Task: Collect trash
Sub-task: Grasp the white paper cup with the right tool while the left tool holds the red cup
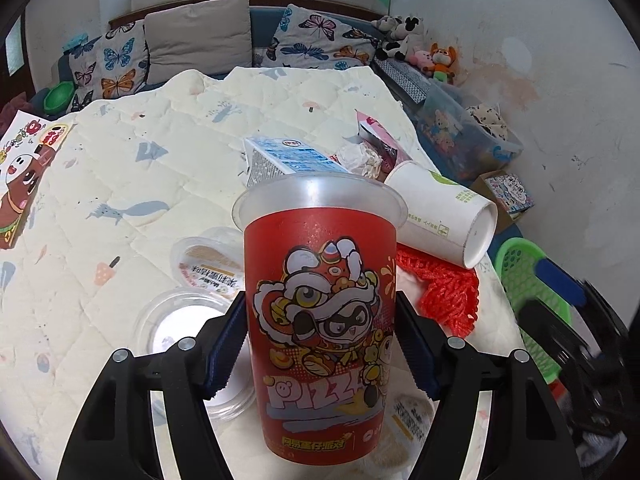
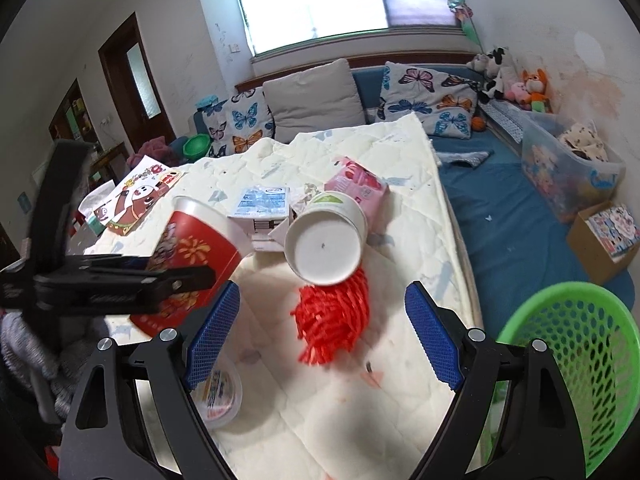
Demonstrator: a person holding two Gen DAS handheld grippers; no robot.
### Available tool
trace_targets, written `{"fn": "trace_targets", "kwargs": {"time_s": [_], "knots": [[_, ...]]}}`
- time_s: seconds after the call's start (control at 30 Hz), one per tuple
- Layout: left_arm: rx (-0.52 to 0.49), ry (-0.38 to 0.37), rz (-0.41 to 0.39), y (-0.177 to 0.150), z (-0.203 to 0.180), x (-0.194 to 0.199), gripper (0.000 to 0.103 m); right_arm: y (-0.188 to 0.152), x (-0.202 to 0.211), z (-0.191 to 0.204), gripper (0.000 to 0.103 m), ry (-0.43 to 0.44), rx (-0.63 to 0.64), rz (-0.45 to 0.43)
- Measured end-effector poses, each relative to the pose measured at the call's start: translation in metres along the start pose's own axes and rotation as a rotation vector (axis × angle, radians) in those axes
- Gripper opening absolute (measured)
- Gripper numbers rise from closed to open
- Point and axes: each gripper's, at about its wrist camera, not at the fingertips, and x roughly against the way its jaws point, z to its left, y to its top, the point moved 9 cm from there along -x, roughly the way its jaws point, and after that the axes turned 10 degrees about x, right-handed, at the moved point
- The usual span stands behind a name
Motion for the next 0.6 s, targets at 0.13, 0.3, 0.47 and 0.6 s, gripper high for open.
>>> {"fn": "trace_targets", "kwargs": {"time_s": [0.13, 0.3, 0.47, 0.6], "knots": [[-0.004, -0.004, -0.004, -0.002, 0.003, 0.008, 0.068, 0.007, -0.017, 0.001, 0.082, 0.006, -0.004, 0.007], [0.000, -0.013, -0.009, -0.005, 0.005, 0.018, 0.068, 0.012, -0.036, 0.000, 0.078, -0.001, -0.007, 0.022], [0.002, -0.026, -0.019, -0.006, 0.008, 0.030, 0.068, 0.013, -0.049, -0.003, 0.076, -0.013, -0.016, 0.033], [-0.001, -0.035, -0.030, -0.005, 0.007, 0.036, 0.068, 0.013, -0.059, -0.007, 0.074, -0.022, -0.028, 0.045]]}}
